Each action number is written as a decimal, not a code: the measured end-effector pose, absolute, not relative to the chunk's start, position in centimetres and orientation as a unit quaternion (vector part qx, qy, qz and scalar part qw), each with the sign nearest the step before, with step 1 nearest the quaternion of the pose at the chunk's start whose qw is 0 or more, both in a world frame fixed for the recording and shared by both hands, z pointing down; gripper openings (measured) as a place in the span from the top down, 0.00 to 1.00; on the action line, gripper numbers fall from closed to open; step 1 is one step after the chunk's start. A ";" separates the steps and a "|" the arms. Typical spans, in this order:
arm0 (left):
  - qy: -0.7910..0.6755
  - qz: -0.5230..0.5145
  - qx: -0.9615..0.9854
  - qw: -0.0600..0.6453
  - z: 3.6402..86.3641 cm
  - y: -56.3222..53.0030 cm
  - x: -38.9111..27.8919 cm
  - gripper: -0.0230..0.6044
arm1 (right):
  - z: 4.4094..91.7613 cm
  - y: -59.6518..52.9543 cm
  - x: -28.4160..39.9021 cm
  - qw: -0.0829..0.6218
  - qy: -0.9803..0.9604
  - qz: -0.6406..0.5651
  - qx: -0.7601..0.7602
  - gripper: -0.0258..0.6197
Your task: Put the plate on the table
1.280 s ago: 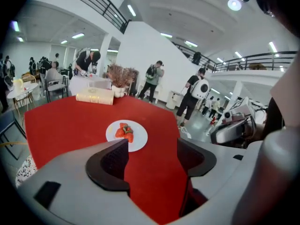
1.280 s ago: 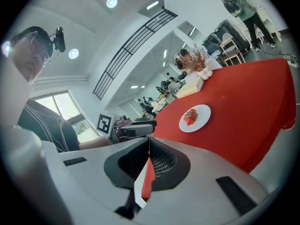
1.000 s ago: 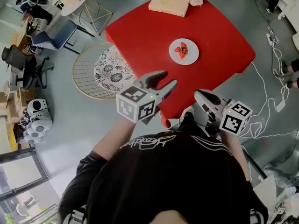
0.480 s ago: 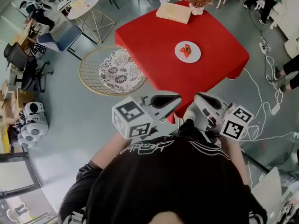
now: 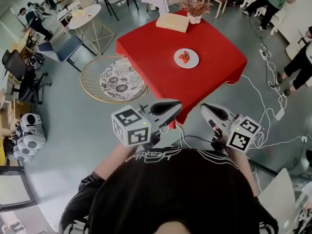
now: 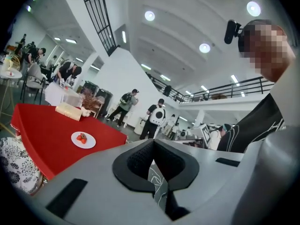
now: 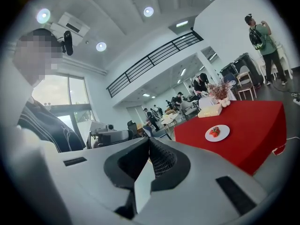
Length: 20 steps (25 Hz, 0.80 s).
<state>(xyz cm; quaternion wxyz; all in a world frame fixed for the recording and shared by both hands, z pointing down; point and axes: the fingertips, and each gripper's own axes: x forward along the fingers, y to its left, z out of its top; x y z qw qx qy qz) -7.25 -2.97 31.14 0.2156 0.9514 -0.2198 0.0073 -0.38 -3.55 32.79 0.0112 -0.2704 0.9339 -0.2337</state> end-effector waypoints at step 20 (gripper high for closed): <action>-0.242 -0.004 0.948 0.207 29.1 7.1 -0.5 0.95 | 31.6 5.8 6.6 0.020 0.933 -0.211 -0.291 0.95</action>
